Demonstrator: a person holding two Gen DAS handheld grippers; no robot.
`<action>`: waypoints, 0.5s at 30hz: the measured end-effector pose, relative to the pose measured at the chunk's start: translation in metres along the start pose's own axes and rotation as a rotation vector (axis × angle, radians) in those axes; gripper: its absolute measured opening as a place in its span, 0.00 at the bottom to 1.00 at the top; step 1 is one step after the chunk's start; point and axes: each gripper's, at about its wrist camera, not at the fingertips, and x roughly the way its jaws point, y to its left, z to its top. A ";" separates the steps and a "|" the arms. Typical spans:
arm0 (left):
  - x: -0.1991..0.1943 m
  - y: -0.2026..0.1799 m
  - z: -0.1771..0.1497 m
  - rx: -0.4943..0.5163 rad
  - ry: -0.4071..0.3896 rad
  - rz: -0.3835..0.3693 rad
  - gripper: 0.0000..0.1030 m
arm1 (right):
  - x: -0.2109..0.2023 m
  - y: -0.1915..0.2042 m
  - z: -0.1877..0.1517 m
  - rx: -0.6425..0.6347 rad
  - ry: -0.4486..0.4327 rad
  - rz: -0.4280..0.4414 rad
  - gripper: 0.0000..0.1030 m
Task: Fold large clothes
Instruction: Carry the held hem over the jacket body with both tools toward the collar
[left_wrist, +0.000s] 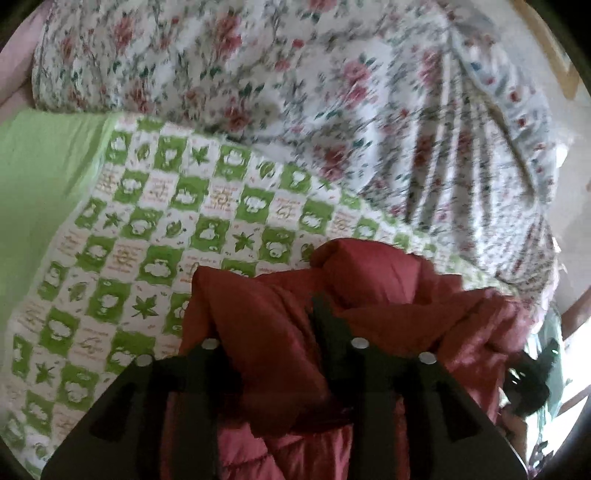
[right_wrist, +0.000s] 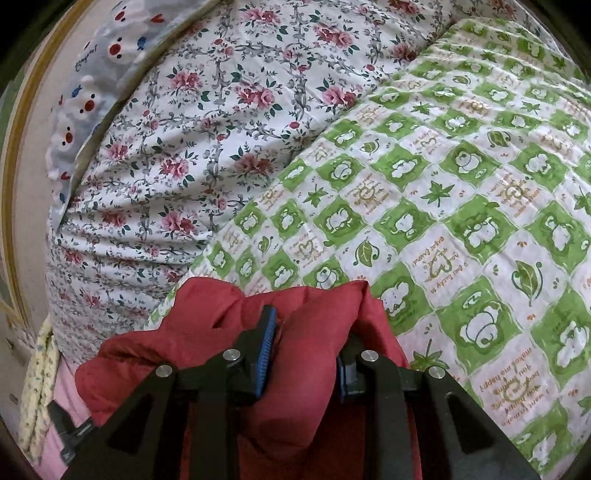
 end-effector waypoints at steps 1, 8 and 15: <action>-0.013 0.001 -0.001 -0.004 -0.016 -0.017 0.36 | 0.000 0.001 0.000 -0.002 -0.001 -0.002 0.24; -0.082 -0.013 -0.019 0.033 -0.103 -0.099 0.38 | 0.003 0.003 0.000 -0.010 -0.008 -0.024 0.24; -0.070 -0.074 -0.066 0.305 -0.022 -0.161 0.38 | 0.003 0.015 0.002 -0.058 -0.003 -0.056 0.29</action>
